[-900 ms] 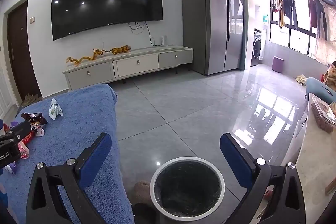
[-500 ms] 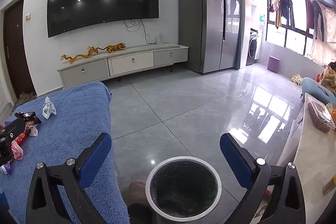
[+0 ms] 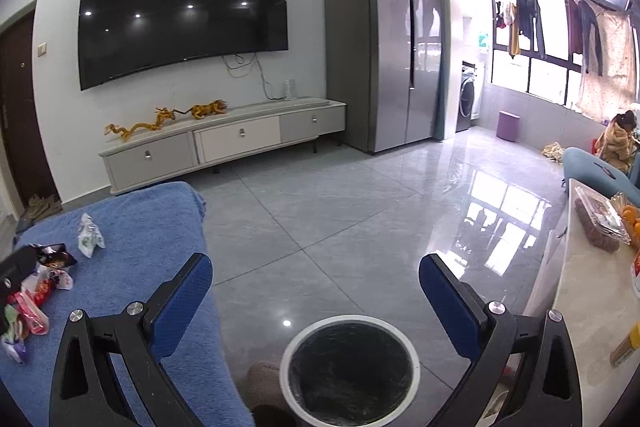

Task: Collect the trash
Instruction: 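Move both tools from the white bin over to the trash on the rug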

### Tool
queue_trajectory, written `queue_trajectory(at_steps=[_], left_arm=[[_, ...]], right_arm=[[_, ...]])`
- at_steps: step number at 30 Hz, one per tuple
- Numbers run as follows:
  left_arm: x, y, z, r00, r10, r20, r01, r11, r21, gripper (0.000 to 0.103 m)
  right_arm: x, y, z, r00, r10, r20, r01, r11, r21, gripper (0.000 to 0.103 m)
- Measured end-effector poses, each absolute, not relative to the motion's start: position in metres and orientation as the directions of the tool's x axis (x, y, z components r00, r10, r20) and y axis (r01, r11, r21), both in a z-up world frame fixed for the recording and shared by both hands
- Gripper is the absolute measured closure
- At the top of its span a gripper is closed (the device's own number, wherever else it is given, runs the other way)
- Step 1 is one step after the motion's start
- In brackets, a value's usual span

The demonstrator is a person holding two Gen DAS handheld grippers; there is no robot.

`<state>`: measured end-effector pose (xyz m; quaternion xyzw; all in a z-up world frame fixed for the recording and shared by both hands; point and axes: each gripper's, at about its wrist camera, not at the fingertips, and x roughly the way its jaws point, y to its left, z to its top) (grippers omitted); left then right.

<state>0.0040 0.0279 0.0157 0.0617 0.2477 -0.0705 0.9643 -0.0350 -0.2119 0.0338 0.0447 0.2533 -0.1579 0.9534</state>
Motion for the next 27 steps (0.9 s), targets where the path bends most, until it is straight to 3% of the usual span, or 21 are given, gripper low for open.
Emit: queue_trajectory(at_steps=[9, 14, 16, 18, 27], left_arm=[[0.014, 0.152, -0.003, 0.857, -0.071, -0.51, 0.08, 0.997, -0.004, 0.003], [0.015, 0.248, -0.028, 0.831, 0.001, -0.556, -0.007, 1.0, -0.007, 0.007], [0.019, 0.284, -0.04, 0.807, 0.031, -0.59, -0.038, 0.999, 0.0, 0.012], [0.025, 0.314, -0.05, 0.779, 0.038, -0.625, -0.053, 0.999, -0.006, 0.024], [0.045, 0.351, -0.088, 0.676, -0.067, -0.734, 0.105, 0.994, 0.006, 0.038]], right_arm=[[0.005, -0.125, 0.029, 0.833, 0.05, -0.551, 0.013, 0.994, 0.11, 0.003], [0.051, -0.049, 0.006, 0.706, 0.319, -0.633, -0.266, 0.947, 0.181, 0.039], [0.066, -0.022, -0.006, 0.647, 0.396, -0.652, -0.356, 0.913, 0.201, 0.041], [0.08, 0.007, -0.02, 0.586, 0.444, -0.678, -0.43, 0.88, 0.204, 0.045], [0.111, 0.092, -0.075, 0.407, 0.523, -0.749, -0.619, 0.761, 0.195, 0.046]])
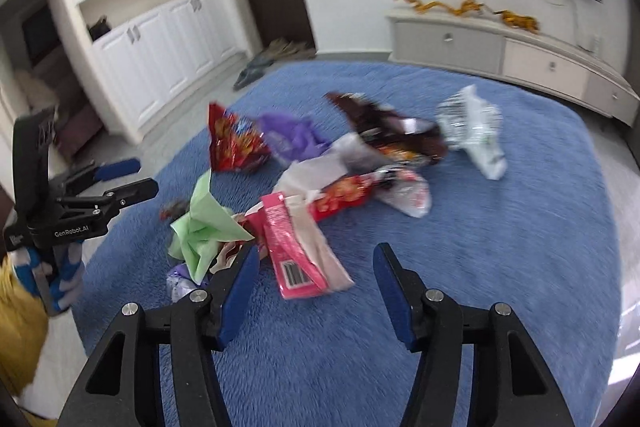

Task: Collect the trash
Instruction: 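Move both tools from the white bin over to the trash on the rug, then grasp the clear plastic wrapper with the left tool while the right tool grasps the pink carton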

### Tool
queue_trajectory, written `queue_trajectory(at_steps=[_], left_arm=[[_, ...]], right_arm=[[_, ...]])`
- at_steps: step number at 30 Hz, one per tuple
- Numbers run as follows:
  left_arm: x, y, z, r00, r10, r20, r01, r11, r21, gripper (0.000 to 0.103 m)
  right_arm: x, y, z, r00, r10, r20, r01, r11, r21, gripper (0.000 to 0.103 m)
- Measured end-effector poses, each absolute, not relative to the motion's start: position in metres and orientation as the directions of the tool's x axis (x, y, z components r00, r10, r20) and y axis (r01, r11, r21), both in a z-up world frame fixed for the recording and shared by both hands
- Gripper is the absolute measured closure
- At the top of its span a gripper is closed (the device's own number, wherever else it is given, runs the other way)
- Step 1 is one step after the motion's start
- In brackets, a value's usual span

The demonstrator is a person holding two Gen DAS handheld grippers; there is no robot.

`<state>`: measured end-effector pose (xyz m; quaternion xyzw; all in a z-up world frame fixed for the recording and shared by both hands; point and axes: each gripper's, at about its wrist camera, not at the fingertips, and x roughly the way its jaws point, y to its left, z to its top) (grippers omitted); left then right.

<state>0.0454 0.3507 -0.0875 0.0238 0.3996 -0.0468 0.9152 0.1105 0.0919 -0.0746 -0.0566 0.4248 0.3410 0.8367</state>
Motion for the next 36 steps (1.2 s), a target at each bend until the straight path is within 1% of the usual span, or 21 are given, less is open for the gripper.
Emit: queue_trajectory(at_steps=[2, 6, 9, 10, 11, 12, 13, 14, 15, 17, 19, 20, 23, 29, 36], left_arm=[[0.051, 0.349, -0.096, 0.657, -0.08, -0.75, 0.145, 0.989, 0.022, 0.039], [0.054, 0.348, -0.099, 0.611, -0.163, -0.774, 0.226, 0.974, -0.027, 0.039], [0.054, 0.343, -0.104, 0.586, -0.167, -0.793, 0.262, 0.965, -0.01, 0.039], [0.054, 0.343, -0.105, 0.576, -0.165, -0.801, 0.262, 0.965, -0.01, 0.039], [0.053, 0.342, -0.107, 0.574, -0.168, -0.801, 0.263, 0.965, -0.014, 0.041], [0.054, 0.341, -0.109, 0.572, -0.175, -0.801, 0.266, 0.964, -0.021, 0.048], [0.054, 0.342, -0.109, 0.563, -0.184, -0.806, 0.267, 0.963, -0.033, 0.05], [0.055, 0.342, -0.111, 0.561, -0.188, -0.806, 0.266, 0.963, -0.04, 0.055], [0.055, 0.342, -0.113, 0.558, -0.189, -0.808, 0.267, 0.963, -0.041, 0.064], [0.056, 0.34, -0.116, 0.56, -0.166, -0.811, 0.253, 0.967, -0.022, 0.073], [0.055, 0.343, -0.115, 0.565, -0.157, -0.81, 0.223, 0.974, -0.034, 0.087], [0.053, 0.344, -0.114, 0.566, -0.158, -0.81, 0.214, 0.976, -0.041, 0.091], [0.041, 0.347, -0.105, 0.597, -0.141, -0.79, 0.182, 0.983, -0.038, 0.092], [0.014, 0.359, -0.068, 0.677, -0.104, -0.728, 0.09, 0.994, -0.058, 0.093], [-0.013, 0.349, -0.016, 0.753, -0.074, -0.653, 0.062, 0.997, -0.042, 0.093]], right_arm=[[0.113, 0.096, -0.08, 0.394, 0.52, -0.758, -0.633, 0.752, 0.186, 0.046], [0.12, 0.098, -0.085, 0.373, 0.528, -0.763, -0.64, 0.742, 0.2, 0.047], [0.123, 0.1, -0.088, 0.368, 0.519, -0.772, -0.644, 0.741, 0.191, 0.049], [0.126, 0.105, -0.088, 0.363, 0.519, -0.774, -0.645, 0.739, 0.194, 0.052], [0.126, 0.106, -0.089, 0.358, 0.52, -0.775, -0.645, 0.738, 0.197, 0.056], [0.125, 0.107, -0.091, 0.355, 0.519, -0.778, -0.646, 0.738, 0.198, 0.059], [0.125, 0.107, -0.092, 0.349, 0.518, -0.781, -0.646, 0.736, 0.2, 0.064], [0.124, 0.106, -0.093, 0.346, 0.52, -0.781, -0.646, 0.736, 0.203, 0.071], [0.122, 0.104, -0.092, 0.343, 0.523, -0.78, -0.646, 0.734, 0.208, 0.074], [0.118, 0.099, -0.09, 0.35, 0.525, -0.776, -0.641, 0.738, 0.21, 0.081], [0.114, 0.09, -0.084, 0.367, 0.528, -0.766, -0.627, 0.748, 0.216, 0.085], [0.111, 0.084, -0.081, 0.374, 0.535, -0.757, -0.618, 0.753, 0.226, 0.086], [0.102, 0.064, -0.071, 0.401, 0.552, -0.731, -0.58, 0.771, 0.263, 0.092], [0.078, 0.021, -0.047, 0.47, 0.553, -0.688, -0.52, 0.803, 0.291, 0.093], [0.046, -0.017, -0.017, 0.549, 0.548, -0.631, -0.479, 0.825, 0.3, 0.093]])
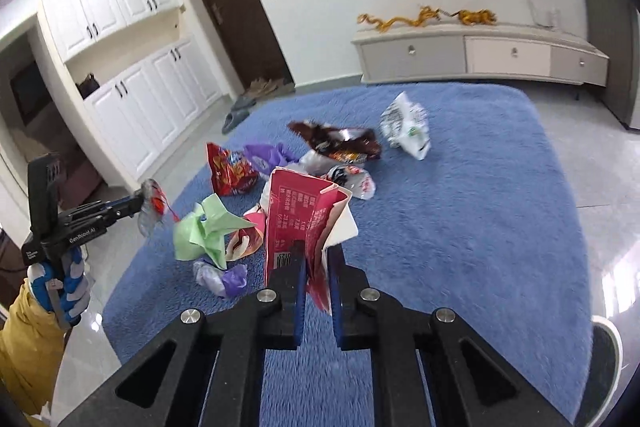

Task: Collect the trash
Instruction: 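Grasp the clear plastic wrapper with the left tool while the right tool grasps the pink carton, then carry both held pieces over the white bin and open both tools to drop them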

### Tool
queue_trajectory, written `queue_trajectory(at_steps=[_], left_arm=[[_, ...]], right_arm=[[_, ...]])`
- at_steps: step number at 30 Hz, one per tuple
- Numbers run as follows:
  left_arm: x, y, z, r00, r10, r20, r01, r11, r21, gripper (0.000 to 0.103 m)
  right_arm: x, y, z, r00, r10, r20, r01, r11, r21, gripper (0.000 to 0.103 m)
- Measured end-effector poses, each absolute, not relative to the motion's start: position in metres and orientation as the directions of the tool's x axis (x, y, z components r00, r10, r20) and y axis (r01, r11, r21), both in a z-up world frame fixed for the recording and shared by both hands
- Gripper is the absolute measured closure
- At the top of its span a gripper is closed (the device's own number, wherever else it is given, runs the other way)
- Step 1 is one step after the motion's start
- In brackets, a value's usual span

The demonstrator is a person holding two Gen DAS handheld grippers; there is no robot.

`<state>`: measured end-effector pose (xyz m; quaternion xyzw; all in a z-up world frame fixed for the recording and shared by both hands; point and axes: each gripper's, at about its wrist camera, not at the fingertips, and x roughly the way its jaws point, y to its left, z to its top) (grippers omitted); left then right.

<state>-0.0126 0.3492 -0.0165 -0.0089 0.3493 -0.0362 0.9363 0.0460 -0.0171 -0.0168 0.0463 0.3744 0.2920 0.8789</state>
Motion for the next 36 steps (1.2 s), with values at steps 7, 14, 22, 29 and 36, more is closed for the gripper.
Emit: queue_trajectory(at_steps=[7, 14, 22, 29, 36], left_arm=[[-0.016, 0.302, 0.028, 0.794, -0.134, -0.593, 0.126, 0.991, -0.055, 0.093], [0.012, 0.19, 0.038, 0.748, -0.289, -0.598, 0.311, 0.948, -0.069, 0.093], [0.065, 0.008, -0.008, 0.58, -0.396, -0.712, 0.517, 0.854, -0.054, 0.093], [0.092, -0.116, -0.063, 0.458, -0.379, -0.804, 0.621, 0.784, -0.016, 0.092], [0.106, -0.195, -0.105, 0.347, -0.366, -0.864, 0.675, 0.736, -0.041, 0.089]], right_arm=[[0.014, -0.082, 0.011, 0.665, 0.481, -0.571, -0.382, 0.877, 0.293, 0.093], [-0.015, -0.183, 0.013, 0.773, 0.295, -0.562, -0.158, 0.947, 0.28, 0.093], [-0.029, -0.294, -0.029, 0.761, 0.085, -0.643, 0.144, 0.945, 0.295, 0.093], [-0.01, -0.339, -0.09, 0.657, 0.086, -0.749, 0.265, 0.904, 0.336, 0.093], [0.0, -0.379, -0.139, 0.577, 0.084, -0.812, 0.366, 0.862, 0.349, 0.081]])
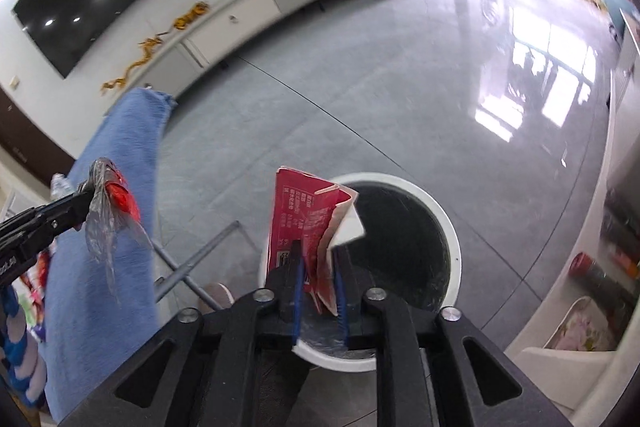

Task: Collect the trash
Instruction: 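Carry both held pieces over the white bin and open both tools to drop them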

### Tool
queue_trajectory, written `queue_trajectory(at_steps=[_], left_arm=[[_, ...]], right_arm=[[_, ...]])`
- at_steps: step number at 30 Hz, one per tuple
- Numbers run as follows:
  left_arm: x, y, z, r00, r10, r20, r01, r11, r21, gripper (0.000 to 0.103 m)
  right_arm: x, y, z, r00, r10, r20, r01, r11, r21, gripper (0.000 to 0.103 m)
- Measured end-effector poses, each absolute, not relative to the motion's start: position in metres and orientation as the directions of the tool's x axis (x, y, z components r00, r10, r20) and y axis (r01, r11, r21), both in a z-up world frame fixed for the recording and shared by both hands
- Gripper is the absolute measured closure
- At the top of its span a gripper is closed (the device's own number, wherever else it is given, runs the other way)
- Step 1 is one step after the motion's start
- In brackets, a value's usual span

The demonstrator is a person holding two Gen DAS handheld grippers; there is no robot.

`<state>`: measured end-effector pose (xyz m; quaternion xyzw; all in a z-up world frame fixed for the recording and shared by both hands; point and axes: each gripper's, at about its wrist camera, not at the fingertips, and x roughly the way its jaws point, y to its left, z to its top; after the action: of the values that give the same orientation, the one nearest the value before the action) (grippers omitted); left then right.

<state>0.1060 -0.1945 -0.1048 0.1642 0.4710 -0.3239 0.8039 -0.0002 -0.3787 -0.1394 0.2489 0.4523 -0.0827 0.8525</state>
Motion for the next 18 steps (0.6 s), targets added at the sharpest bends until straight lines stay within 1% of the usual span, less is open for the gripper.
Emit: queue_trajectory(at_steps=[1, 2, 3, 5, 9, 13, 15, 18], left_arm=[[0.107, -0.2, -0.108, 0.332, -0.369, -0.868, 0.679, 0.732, -0.052, 0.087], [0.108, -0.207, -0.111, 0.317, -0.372, -0.872, 0.68, 0.731, -0.065, 0.077], [0.108, -0.213, -0.115, 0.303, -0.378, -0.875, 0.68, 0.729, -0.08, 0.064], [0.11, -0.221, -0.12, 0.292, -0.39, -0.873, 0.677, 0.729, -0.099, 0.054], [0.111, -0.223, -0.124, 0.273, -0.4, -0.875, 0.672, 0.73, -0.124, 0.054], [0.108, -0.216, -0.12, 0.274, -0.417, -0.867, 0.661, 0.736, -0.146, 0.054], [0.104, -0.211, -0.114, 0.292, -0.43, -0.854, 0.655, 0.741, -0.149, 0.054], [0.095, -0.196, -0.098, 0.356, -0.463, -0.812, 0.644, 0.751, -0.146, 0.054]], right_arm=[[0.001, -0.386, -0.144, 0.569, 0.079, -0.818, 0.383, 0.856, 0.348, 0.071], [0.001, -0.389, -0.146, 0.565, 0.075, -0.822, 0.395, 0.85, 0.349, 0.065], [0.002, -0.391, -0.149, 0.562, 0.071, -0.824, 0.408, 0.843, 0.35, 0.065], [0.001, -0.393, -0.152, 0.548, 0.052, -0.835, 0.439, 0.832, 0.339, 0.06], [-0.005, -0.401, -0.146, 0.538, 0.006, -0.843, 0.477, 0.822, 0.311, 0.059], [-0.012, -0.406, -0.137, 0.557, -0.031, -0.83, 0.485, 0.824, 0.294, 0.059], [-0.016, -0.408, -0.131, 0.575, -0.041, -0.817, 0.48, 0.826, 0.296, 0.059], [-0.022, -0.408, -0.116, 0.608, -0.066, -0.791, 0.475, 0.829, 0.296, 0.059]])
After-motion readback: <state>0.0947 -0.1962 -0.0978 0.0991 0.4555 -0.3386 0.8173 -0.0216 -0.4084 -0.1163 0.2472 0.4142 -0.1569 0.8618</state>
